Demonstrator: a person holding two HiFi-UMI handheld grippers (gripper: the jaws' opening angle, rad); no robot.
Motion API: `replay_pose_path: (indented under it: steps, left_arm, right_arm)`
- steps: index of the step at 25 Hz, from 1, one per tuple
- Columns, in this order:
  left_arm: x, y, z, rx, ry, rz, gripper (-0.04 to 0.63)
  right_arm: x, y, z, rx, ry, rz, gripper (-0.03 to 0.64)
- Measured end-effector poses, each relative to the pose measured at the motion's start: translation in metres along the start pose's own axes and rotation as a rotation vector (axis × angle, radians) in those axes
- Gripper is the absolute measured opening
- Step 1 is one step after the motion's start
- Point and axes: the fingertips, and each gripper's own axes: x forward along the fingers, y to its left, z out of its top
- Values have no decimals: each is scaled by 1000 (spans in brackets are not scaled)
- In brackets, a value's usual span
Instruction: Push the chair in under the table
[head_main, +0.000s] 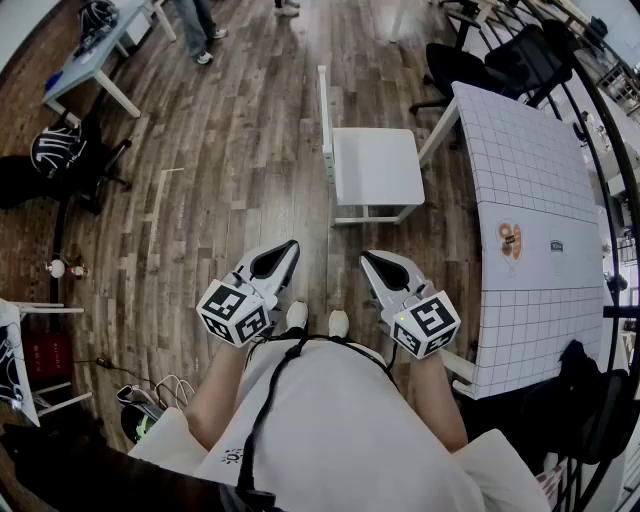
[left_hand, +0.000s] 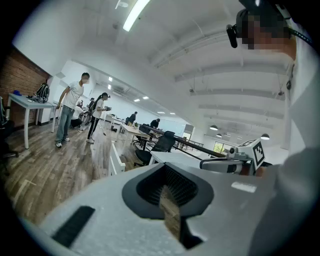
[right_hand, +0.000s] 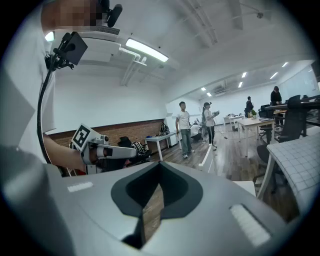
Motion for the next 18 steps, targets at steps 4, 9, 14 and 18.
replay_pose_path:
  steps: [4, 9, 14, 18]
  left_arm:
    - [3, 0, 2, 12, 1, 2, 8]
    - [5, -1, 2, 12, -3, 12, 8]
    - [6, -3, -2, 6, -7, 28, 8]
    - [0, 2, -12, 7, -14, 49, 8]
  right_arm:
    - [0, -2, 0, -1, -4, 7, 5]
    - [-2, -5, -3, -2, 3, 21, 5]
    - [-3, -1, -1, 19, -18, 78, 6]
    - [3, 2, -12, 25, -20, 97, 6]
